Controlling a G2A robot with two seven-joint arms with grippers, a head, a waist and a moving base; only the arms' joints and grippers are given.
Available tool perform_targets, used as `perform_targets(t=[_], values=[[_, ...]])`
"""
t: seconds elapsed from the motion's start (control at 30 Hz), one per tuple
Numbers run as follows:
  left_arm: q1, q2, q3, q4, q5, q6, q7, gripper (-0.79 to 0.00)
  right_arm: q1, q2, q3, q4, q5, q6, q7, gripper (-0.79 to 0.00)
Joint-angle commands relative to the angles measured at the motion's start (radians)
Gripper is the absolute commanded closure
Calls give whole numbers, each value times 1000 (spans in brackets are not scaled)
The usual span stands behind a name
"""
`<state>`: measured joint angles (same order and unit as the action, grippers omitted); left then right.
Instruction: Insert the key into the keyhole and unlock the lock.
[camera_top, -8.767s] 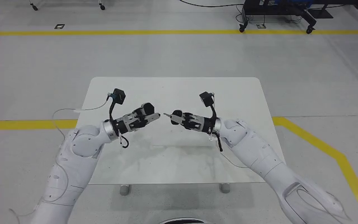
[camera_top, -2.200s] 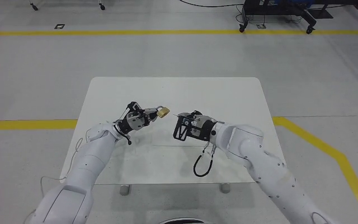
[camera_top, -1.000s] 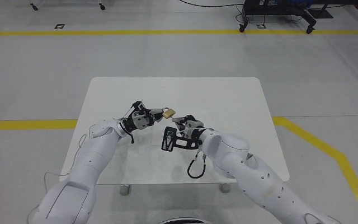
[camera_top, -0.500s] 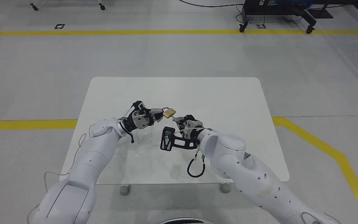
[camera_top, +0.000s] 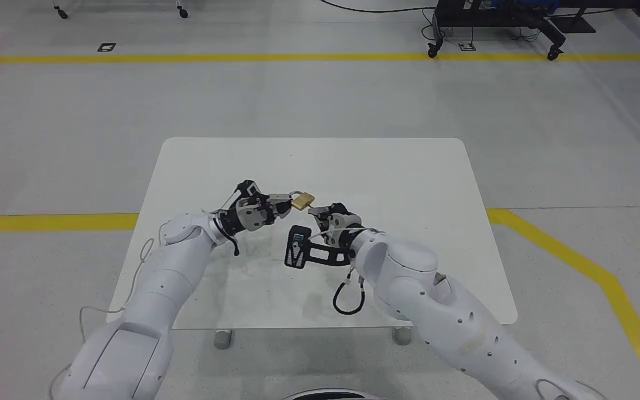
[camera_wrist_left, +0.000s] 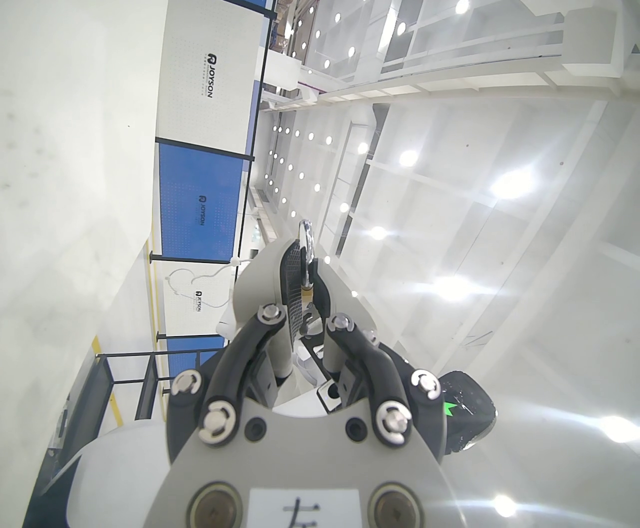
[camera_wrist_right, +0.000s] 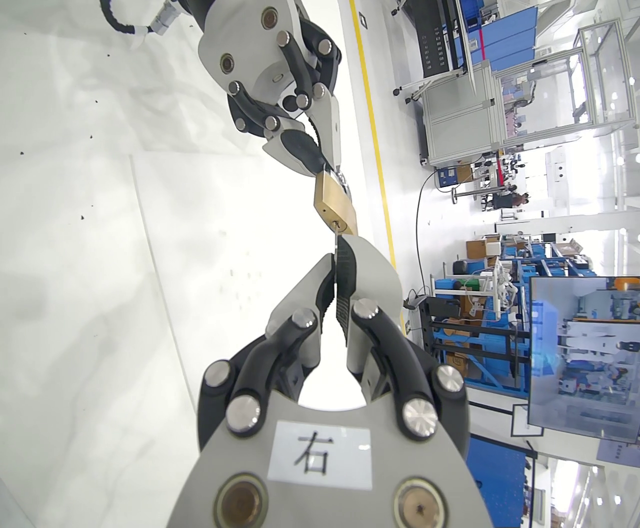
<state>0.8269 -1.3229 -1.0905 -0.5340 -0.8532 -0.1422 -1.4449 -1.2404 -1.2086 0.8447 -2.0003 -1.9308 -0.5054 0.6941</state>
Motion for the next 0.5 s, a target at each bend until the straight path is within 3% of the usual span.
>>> perform_targets(t=[0.0, 0.47], values=[[0, 0, -3, 1, -1, -1, -2, 0, 0, -2, 0, 1, -1, 0, 0, 0], [0, -2, -9, 3, 4, 7, -26, 0, -1, -12, 0, 0, -4, -26, -6, 0]])
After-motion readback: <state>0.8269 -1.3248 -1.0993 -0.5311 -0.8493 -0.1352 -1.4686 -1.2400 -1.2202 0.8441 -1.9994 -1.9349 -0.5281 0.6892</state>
